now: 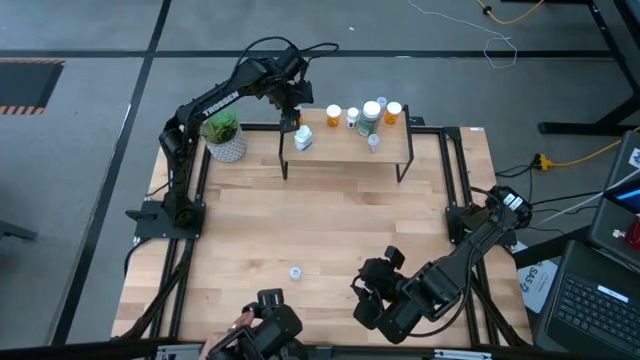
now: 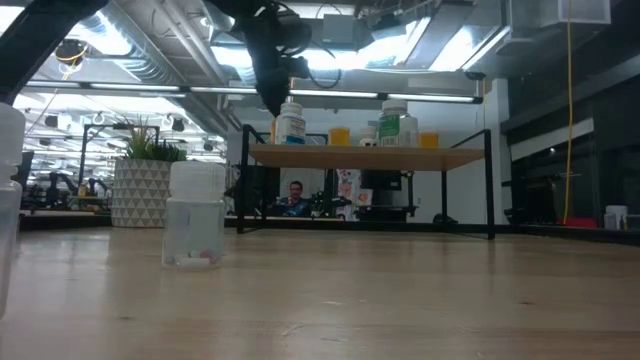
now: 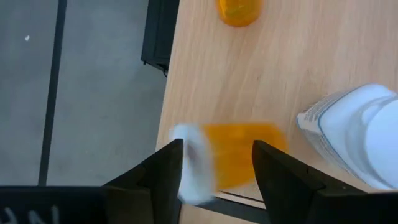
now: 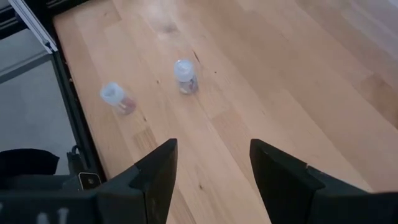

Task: Pick and place medicine bottles onto shelf by color
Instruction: Put the orange pill bottle on the shelf

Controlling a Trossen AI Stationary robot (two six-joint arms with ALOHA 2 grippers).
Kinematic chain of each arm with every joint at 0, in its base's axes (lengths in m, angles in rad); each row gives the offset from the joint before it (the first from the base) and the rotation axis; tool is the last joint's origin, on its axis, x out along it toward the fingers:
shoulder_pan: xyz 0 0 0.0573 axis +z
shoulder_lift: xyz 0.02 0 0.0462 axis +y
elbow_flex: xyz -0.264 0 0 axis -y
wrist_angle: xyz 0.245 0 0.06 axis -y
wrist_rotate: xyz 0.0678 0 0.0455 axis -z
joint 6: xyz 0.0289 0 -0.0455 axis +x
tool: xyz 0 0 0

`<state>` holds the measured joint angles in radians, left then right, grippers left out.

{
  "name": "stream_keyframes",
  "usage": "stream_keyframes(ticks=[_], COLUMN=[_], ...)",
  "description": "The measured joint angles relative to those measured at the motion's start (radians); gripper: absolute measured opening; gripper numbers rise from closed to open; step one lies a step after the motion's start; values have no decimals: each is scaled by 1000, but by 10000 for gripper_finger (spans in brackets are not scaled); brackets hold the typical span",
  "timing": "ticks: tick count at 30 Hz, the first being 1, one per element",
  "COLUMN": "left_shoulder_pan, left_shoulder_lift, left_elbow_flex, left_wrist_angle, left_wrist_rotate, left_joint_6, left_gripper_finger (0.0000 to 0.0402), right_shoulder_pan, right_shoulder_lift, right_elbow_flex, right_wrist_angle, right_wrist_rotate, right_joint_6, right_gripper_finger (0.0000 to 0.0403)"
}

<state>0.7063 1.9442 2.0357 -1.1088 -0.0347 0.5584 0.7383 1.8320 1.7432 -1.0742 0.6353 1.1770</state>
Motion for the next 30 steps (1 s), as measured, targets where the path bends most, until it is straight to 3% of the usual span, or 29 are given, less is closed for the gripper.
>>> stream_keyframes(ticks=[30], left_shoulder_pan=[-6], left_shoulder_lift=[0], left_elbow_flex=[0], left_wrist_angle=[2], left_wrist_rotate=[-1], left_joint_6=[10], left_gripper_finger=[187], right_shoulder_pan=[0], right_shoulder_lift=[0], right_elbow_flex=[0], right_wrist_angle=[36], right_wrist_rotate=[0], right_joint_6=[-2], right_gripper_finger=[203])
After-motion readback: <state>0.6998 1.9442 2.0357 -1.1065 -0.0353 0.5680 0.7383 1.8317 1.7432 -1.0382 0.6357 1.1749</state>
